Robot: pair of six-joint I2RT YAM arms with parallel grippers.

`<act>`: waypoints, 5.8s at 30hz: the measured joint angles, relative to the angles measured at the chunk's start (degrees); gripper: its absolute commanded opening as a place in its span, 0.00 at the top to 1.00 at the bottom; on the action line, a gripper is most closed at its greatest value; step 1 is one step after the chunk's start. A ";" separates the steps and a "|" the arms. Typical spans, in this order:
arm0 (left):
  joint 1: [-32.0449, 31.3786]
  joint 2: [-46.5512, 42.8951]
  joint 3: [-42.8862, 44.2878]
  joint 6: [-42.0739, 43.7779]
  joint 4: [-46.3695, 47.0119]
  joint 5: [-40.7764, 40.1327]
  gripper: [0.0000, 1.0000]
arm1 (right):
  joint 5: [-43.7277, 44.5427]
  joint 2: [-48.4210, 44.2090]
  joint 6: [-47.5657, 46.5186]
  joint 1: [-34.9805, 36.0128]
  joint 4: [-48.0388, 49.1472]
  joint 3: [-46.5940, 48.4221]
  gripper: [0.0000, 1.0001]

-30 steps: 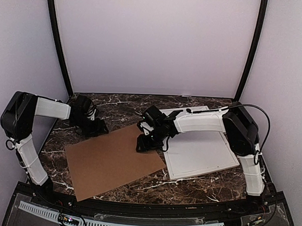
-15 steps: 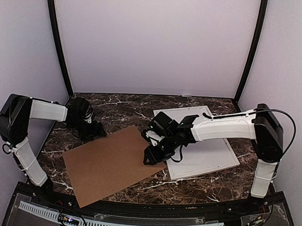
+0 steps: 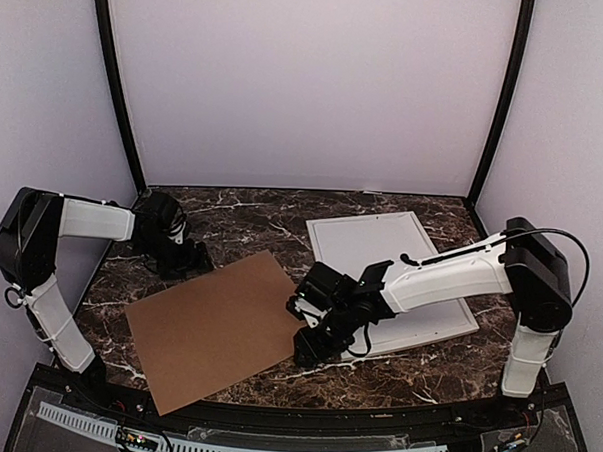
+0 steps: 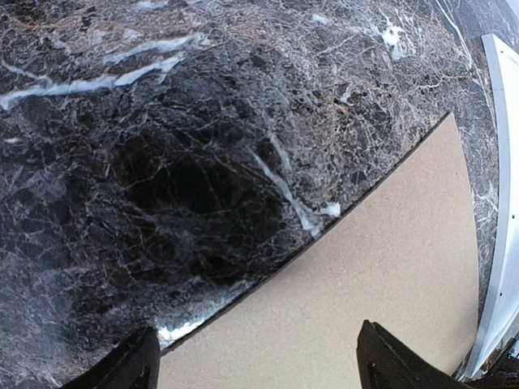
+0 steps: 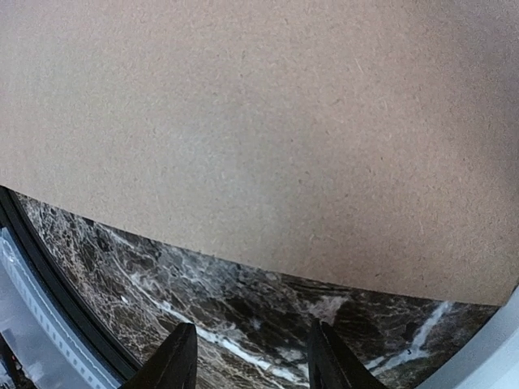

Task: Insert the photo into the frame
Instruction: Rotate the backboard at the center of the board, then pick up the backboard from the center of the board.

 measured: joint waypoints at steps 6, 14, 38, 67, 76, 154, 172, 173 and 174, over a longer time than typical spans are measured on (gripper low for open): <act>0.00 -0.02 -1.14 0.15 0.09 -0.07 0.17 | 0.83 3.41 0.46 -1.22 0.83 4.15 0.53; 1.33 -2.27 -4.52 0.44 2.51 -3.45 0.21 | -0.48 8.02 0.11 -5.66 -1.22 10.80 0.53; -0.42 -19.52 -23.89 -8.92 8.57 5.44 0.36 | -0.98 28.92 -9.99 -16.20 -4.15 43.43 0.51; -2.36 -17.66 -18.51 -4.46 0.22 6.62 0.16 | 1.40 4.61 5.07 -14.93 4.22 5.73 0.44; -2.12 -14.40 -17.84 -3.26 3.04 9.70 0.23 | 0.09 4.76 10.86 -13.22 9.94 3.93 0.45; 11.65 -5.70 -11.47 9.31 0.46 20.00 0.39 | -17.16 5.86 40.26 -11.17 28.55 -3.45 0.45; 8.24 -14.95 -11.26 7.23 -8.15 28.68 0.28 | -13.79 7.13 32.50 -13.46 26.91 -0.44 0.46; 8.24 -15.26 -10.73 7.39 -8.94 26.34 0.26 | -13.42 7.13 32.06 -13.49 26.23 -0.13 0.45; 8.26 -15.41 -10.38 7.50 -9.60 24.13 0.25 | -13.14 7.13 31.82 -13.49 25.92 0.02 0.45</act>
